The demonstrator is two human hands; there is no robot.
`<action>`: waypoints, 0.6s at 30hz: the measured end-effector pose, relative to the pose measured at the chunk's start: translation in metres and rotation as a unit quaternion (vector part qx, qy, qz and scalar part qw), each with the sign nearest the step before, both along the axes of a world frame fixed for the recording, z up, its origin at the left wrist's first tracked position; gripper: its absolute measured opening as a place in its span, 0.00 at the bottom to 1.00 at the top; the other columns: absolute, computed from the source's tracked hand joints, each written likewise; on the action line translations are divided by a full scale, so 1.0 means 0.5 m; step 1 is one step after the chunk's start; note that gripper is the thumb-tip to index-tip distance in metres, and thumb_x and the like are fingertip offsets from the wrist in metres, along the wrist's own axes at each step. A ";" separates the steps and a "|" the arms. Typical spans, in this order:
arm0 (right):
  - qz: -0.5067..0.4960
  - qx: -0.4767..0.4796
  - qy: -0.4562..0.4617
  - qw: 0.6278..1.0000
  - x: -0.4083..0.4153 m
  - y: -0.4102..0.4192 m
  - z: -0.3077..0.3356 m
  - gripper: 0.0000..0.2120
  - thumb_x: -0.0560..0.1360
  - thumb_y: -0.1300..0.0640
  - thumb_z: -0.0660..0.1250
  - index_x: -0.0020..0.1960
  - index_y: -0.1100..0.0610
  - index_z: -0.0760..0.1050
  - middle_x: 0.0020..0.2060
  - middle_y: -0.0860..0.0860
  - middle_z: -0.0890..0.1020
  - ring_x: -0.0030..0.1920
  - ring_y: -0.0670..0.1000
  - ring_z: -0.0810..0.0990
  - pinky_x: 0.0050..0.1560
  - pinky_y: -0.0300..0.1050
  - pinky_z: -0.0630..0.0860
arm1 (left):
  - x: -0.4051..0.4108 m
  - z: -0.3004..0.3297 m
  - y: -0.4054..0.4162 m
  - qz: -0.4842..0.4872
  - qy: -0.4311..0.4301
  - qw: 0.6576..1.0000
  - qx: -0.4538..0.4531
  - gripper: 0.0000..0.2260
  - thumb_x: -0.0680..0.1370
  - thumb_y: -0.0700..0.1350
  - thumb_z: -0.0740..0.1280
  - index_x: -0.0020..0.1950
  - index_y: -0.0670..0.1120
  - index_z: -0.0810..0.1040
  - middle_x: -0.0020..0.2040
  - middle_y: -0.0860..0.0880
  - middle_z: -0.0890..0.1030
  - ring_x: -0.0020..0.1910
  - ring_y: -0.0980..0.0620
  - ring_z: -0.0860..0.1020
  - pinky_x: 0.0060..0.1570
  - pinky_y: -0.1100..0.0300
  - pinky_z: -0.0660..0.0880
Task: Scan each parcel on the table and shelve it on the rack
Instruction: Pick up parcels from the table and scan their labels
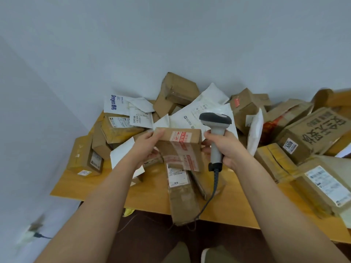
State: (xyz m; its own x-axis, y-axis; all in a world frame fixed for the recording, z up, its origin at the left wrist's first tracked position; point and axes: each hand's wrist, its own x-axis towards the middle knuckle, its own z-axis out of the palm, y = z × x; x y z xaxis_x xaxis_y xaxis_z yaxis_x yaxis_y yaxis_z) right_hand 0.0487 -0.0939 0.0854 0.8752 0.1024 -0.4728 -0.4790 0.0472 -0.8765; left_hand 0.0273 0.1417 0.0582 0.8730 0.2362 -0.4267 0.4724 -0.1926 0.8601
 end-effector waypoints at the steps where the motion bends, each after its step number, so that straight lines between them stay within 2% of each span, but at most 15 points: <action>1: 0.000 0.002 -0.010 1.000 0.003 0.000 0.007 0.07 0.78 0.59 0.68 0.54 0.60 0.74 0.47 0.59 0.83 0.42 0.55 0.83 0.34 0.47 0.81 | 0.000 0.005 0.001 -0.003 -0.011 1.000 -0.002 0.23 0.75 0.62 0.68 0.67 0.54 0.74 0.56 0.49 0.81 0.52 0.47 0.80 0.45 0.56 0.78; 3: -0.010 0.018 -0.018 1.000 0.010 0.001 0.011 0.04 0.78 0.59 0.68 0.50 0.58 0.74 0.45 0.57 0.83 0.44 0.56 0.83 0.39 0.50 0.82 | 0.001 0.006 0.005 0.005 -0.023 1.000 -0.002 0.28 0.73 0.55 0.74 0.71 0.55 0.71 0.57 0.48 0.81 0.54 0.48 0.81 0.46 0.55 0.80; 6: -0.027 0.032 -0.013 0.999 0.017 0.000 0.005 0.07 0.79 0.58 0.68 0.56 0.57 0.74 0.47 0.56 0.84 0.45 0.55 0.84 0.38 0.48 0.82 | -0.001 0.000 0.003 0.031 -0.023 0.999 0.007 0.37 0.71 0.45 0.77 0.76 0.54 0.65 0.63 0.47 0.77 0.59 0.46 0.78 0.53 0.50 0.81; 9: -0.033 0.032 -0.004 0.999 0.021 -0.005 -0.006 0.11 0.79 0.58 0.68 0.60 0.57 0.73 0.48 0.55 0.83 0.47 0.55 0.84 0.41 0.49 0.82 | -0.003 -0.009 -0.009 0.023 -0.020 0.999 -0.007 0.29 0.75 0.42 0.74 0.74 0.52 0.69 0.63 0.47 0.78 0.62 0.45 0.77 0.52 0.53 0.80; 12: -0.040 0.040 -0.008 0.998 0.023 -0.014 -0.009 0.13 0.79 0.58 0.68 0.62 0.57 0.72 0.49 0.55 0.83 0.48 0.54 0.83 0.42 0.49 0.82 | 0.000 -0.013 -0.017 0.031 -0.031 0.999 -0.006 0.25 0.76 0.43 0.73 0.71 0.52 0.72 0.60 0.47 0.80 0.62 0.45 0.76 0.55 0.51 0.78; 14: -0.048 0.056 -0.008 0.997 0.026 -0.021 -0.007 0.14 0.79 0.59 0.68 0.63 0.57 0.72 0.52 0.56 0.83 0.51 0.55 0.83 0.47 0.52 0.82 | 0.002 -0.005 -0.019 0.050 -0.044 0.998 -0.004 0.24 0.76 0.46 0.73 0.70 0.52 0.72 0.60 0.48 0.79 0.61 0.47 0.76 0.58 0.47 0.75; 18: -0.070 0.078 -0.005 0.994 0.030 -0.025 0.000 0.15 0.78 0.59 0.69 0.63 0.56 0.72 0.56 0.57 0.82 0.56 0.56 0.81 0.51 0.54 0.81 | 0.006 0.026 -0.019 0.086 -0.062 0.991 -0.087 0.22 0.77 0.51 0.70 0.70 0.49 0.72 0.60 0.48 0.80 0.58 0.48 0.79 0.53 0.47 0.78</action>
